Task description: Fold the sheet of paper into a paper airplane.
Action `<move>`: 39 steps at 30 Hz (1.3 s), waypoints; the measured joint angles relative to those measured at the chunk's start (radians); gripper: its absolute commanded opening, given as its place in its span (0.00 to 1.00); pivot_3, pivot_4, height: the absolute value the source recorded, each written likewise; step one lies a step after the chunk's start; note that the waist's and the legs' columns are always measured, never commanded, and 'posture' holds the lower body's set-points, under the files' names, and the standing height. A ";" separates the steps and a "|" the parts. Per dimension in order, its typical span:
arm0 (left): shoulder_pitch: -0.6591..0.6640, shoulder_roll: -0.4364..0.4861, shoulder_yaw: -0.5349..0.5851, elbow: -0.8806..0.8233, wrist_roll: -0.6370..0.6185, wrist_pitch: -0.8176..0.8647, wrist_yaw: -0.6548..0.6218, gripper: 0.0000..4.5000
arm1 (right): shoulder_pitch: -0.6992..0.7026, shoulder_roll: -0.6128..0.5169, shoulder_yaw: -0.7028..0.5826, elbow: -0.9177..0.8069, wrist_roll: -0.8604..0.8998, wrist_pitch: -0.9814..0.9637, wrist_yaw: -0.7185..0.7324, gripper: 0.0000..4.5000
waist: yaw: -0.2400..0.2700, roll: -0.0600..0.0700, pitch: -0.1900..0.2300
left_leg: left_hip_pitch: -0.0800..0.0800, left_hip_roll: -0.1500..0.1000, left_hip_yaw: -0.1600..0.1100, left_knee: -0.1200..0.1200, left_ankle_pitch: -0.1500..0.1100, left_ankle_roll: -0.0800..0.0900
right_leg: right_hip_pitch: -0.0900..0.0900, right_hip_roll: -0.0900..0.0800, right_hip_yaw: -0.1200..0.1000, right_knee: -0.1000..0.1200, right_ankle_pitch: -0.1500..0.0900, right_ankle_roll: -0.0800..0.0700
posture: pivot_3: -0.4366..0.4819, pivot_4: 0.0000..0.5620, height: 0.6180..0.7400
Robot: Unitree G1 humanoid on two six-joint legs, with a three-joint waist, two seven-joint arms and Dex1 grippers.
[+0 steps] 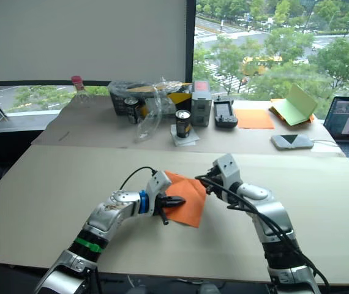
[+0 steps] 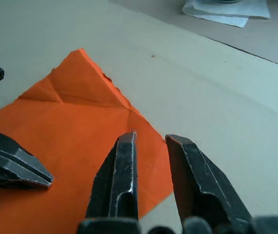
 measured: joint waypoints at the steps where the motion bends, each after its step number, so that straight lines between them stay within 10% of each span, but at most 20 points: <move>1: 0.000 0.000 0.000 0.000 0.000 0.000 0.000 0.00 | -0.008 -0.006 -0.004 0.005 0.000 0.024 -0.010 0.59 | 0.000 0.000 0.000 | 0.000 0.000 0.000 0.000 0.000 0.000 | 0.000 0.000 0.000 0.000 0.000 0.000 | 0.48 0.27 0.93; 39: 0.012 -0.005 0.001 -0.014 0.000 0.001 0.008 0.00 | -0.070 0.044 -0.039 0.115 0.190 0.254 0.068 0.65 | 0.005 0.000 0.000 | 0.001 0.000 0.000 -0.004 0.000 0.000 | 0.000 0.000 0.000 -0.001 0.000 0.000 | 0.48 0.27 0.93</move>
